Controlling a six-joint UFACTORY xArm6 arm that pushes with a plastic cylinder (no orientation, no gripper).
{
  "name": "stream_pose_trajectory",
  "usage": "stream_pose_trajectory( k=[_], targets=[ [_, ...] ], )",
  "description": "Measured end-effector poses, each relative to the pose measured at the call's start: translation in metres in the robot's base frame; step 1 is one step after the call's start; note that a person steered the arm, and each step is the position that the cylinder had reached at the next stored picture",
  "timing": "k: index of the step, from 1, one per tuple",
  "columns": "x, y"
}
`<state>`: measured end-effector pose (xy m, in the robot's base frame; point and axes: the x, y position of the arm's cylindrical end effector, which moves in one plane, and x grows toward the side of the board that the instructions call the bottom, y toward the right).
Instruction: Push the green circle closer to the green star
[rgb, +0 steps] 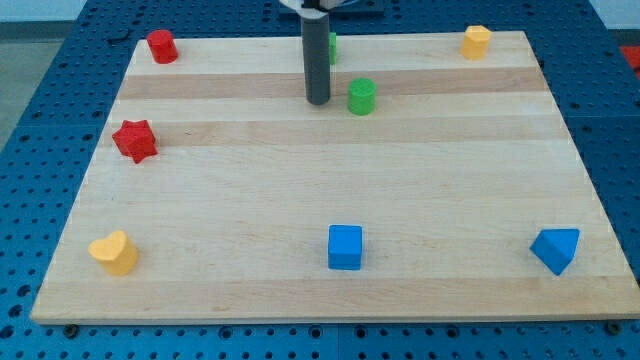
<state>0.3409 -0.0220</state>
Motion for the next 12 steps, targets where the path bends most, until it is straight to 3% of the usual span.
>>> stream_pose_trajectory(
  k=[1,2,5,7,8,10,12],
  targets=[
    [0.036,0.019],
    [0.037,0.050],
    [-0.059,0.064],
    [-0.058,0.102],
    [-0.077,0.117],
    [-0.093,0.075],
    [-0.080,0.074]
  ],
)
